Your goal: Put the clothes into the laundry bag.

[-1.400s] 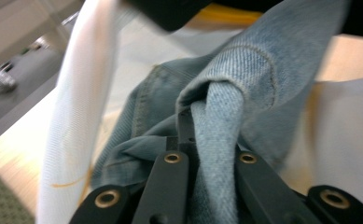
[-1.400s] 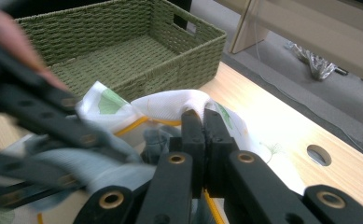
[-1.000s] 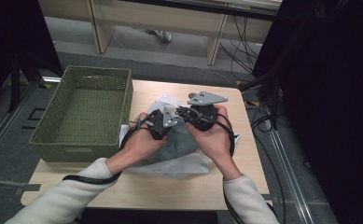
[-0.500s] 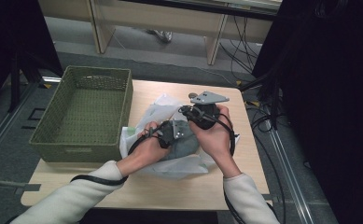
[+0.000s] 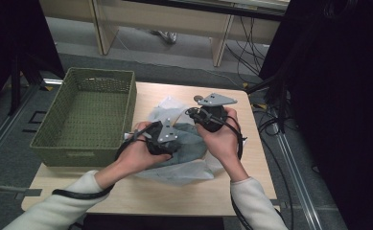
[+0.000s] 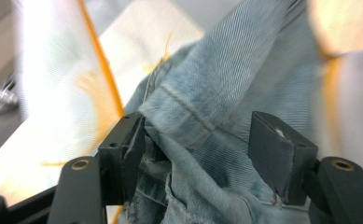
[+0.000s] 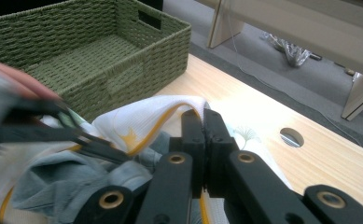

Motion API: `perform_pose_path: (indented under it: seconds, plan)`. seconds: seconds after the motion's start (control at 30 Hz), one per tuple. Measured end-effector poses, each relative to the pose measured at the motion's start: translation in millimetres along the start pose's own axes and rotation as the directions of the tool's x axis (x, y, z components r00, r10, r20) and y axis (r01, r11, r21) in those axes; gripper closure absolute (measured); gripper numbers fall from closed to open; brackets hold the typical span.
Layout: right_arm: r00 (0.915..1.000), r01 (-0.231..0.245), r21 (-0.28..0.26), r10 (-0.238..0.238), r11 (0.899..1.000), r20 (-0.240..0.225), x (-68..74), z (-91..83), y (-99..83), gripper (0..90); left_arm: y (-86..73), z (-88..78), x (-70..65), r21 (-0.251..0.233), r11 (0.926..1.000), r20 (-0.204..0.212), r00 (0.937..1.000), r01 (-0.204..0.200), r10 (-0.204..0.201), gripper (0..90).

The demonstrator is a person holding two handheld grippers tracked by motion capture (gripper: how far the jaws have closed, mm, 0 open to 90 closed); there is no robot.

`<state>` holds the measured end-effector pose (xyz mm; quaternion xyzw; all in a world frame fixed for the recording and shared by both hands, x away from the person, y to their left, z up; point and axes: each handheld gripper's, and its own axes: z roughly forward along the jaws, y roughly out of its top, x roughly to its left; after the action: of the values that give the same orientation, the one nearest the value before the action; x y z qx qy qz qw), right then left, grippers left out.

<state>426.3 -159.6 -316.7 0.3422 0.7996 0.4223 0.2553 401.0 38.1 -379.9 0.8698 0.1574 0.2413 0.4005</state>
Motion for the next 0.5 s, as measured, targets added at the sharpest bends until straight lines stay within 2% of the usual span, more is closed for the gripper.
perform_pose_path:
  seconds: [0.07, 0.1, 0.23, 0.27, 0.33, 0.4, 0.5]
  plan:
    - [1.0000, 0.001, 0.002, -0.001, 1.000, -0.001, 0.6, -0.3, 0.1, 90.0, -4.4, -12.6, 4.6, 0.000, 0.9999, -0.005, 0.9999, -0.013, 0.013, 36.8]
    - [1.0000, 0.001, 0.003, -0.001, 1.000, -0.001, 1.1, -0.4, 0.3, 90.0, -9.9, -17.8, 7.8, 0.024, 0.9996, 0.004, 0.9999, -0.015, 0.015, 37.5]
    - [1.0000, 0.003, 0.003, -0.003, 1.000, -0.004, 1.7, 0.3, 0.6, 90.0, -26.3, -17.4, 7.0, 0.128, 0.9915, 0.082, 0.9965, -0.023, 0.012, 37.3]
    - [1.0000, 0.003, 0.004, -0.003, 1.000, -0.003, 1.6, 0.2, 0.6, 90.0, -29.4, -15.4, 5.9, 0.171, 0.9848, 0.097, 0.9952, -0.029, 0.012, 36.8]
    - [1.0000, 0.003, 0.004, -0.003, 1.000, -0.002, 1.4, 0.0, 0.8, 90.0, -34.6, -10.8, 4.9, 0.251, 0.9661, 0.131, 0.9910, -0.058, 0.025, 35.3]
    - [1.0000, 0.006, 0.004, -0.006, 1.000, -0.003, 1.8, 0.0, 0.8, 90.0, -38.1, -6.3, 4.7, 0.287, 0.9562, 0.123, 0.9921, -0.058, 0.023, 35.1]
    - [1.0000, 0.005, 0.005, -0.005, 1.000, -0.006, 2.0, 0.3, 0.7, 90.0, -42.1, 0.6, 5.6, 0.358, 0.9299, 0.106, 0.9933, -0.082, 0.047, 35.9]
